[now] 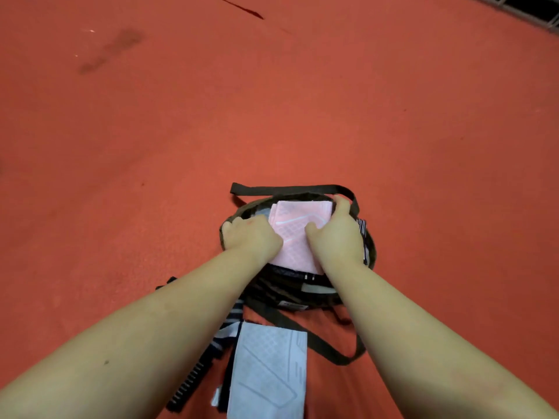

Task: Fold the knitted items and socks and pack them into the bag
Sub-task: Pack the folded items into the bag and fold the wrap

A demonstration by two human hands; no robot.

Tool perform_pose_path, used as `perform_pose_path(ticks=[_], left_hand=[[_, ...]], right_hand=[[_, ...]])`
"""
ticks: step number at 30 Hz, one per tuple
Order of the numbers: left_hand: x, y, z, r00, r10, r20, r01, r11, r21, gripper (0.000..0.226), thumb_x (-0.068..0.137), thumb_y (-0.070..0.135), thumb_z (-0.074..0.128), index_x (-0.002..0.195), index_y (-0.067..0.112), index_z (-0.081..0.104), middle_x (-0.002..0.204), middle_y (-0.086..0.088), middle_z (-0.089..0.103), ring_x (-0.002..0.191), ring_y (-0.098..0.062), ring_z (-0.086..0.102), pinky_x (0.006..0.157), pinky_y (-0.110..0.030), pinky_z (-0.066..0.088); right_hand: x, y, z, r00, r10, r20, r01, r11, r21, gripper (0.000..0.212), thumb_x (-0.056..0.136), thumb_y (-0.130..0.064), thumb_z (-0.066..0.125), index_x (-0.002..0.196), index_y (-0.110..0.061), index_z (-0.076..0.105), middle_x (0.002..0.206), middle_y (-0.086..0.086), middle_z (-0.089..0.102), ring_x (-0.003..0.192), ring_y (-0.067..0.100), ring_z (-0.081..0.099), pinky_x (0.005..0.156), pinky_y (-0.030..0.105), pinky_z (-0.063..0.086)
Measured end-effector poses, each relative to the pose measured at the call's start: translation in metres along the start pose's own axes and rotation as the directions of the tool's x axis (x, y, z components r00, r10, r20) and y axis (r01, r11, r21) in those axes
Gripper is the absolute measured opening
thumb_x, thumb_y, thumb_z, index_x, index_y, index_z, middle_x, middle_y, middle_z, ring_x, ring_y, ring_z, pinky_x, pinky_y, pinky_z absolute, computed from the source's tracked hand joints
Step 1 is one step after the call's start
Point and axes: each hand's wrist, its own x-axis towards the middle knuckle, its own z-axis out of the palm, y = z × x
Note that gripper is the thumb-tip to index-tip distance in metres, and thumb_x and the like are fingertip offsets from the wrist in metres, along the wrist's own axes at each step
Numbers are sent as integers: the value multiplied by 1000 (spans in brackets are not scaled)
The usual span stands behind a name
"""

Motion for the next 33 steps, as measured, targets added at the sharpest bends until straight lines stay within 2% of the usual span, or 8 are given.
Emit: perform_pose_path(ticks=[10, 13, 15, 17, 20, 24, 29, 33], left_hand=[[29, -29, 11, 963, 234, -134, -183, 932, 312, 48, 93, 38, 47, 134, 14, 41, 118, -5, 60, 110, -27, 47, 89, -35, 27], [32, -44, 17, 806, 532, -260, -422, 824, 378, 62, 76, 36, 67, 128, 5, 53, 107, -12, 63, 92, -31, 55, 77, -34, 26], [31, -48, 17, 721, 661, -210, -492, 701, 517, 58, 82, 40, 53, 126, 2, 56, 126, -19, 58, 113, -35, 51, 93, -41, 28], [29, -53, 16, 812, 581, 52, -488, 628, 607, 65, 98, 46, 25, 148, 5, 23, 157, -16, 16, 145, -34, 11, 114, -51, 1], [25, -52, 15, 895, 378, 238, -423, 549, 721, 68, 99, 51, 7, 149, 8, -9, 159, -8, -12, 142, -29, -24, 108, -51, -22], [23, -44, 25, 914, 327, 240, -383, 498, 778, 68, 100, 48, 6, 148, 4, -11, 159, -11, -10, 142, -33, -23, 108, -53, -21], [-1, -18, 16, 916, 324, 239, -367, 430, 825, 62, 101, 35, 20, 149, 2, 1, 156, -22, -11, 140, -43, -21, 103, -59, -22], [-50, -38, 32, 822, 570, 7, -503, 719, 479, 44, 92, 17, 33, 129, 0, 48, 143, -29, 36, 133, -49, 30, 110, -53, 16]], right_hand=[[29, 13, 64, 975, -203, -93, 173, 949, -264, 63, 85, -21, 59, 142, -16, 33, 135, 5, 47, 123, 25, 37, 102, 34, 20], [25, 23, 74, 819, -521, -239, 448, 842, -300, 46, 74, -24, 55, 119, -12, 57, 115, 7, 59, 107, 25, 47, 96, 35, 26], [22, 31, 78, 760, -637, -128, 537, 727, -428, 36, 76, -27, 57, 107, -10, 64, 108, 10, 64, 102, 27, 53, 97, 38, 28], [15, 30, 77, 825, -541, 165, 529, 635, -563, 49, 89, -36, 54, 128, -6, 54, 133, 18, 52, 126, 31, 44, 111, 46, 11], [14, 28, 75, 830, -280, 482, 551, 546, -631, 65, 100, -50, 14, 151, -12, 5, 159, 13, 1, 146, 27, -3, 112, 50, -17], [22, 20, 74, 811, -134, 570, 561, 454, -692, 66, 98, -55, 10, 151, -19, -8, 158, 7, -13, 145, 28, -13, 111, 51, -18], [-12, 7, 57, 827, -291, 482, 560, 510, -653, 58, 95, -28, 31, 150, -13, 17, 157, 19, 2, 146, 34, -1, 112, 54, -13], [-81, 46, 56, 832, -477, 283, 554, 698, -453, 57, 67, -15, 27, 108, -11, 68, 127, 20, 58, 120, 34, 55, 106, 49, 22]])
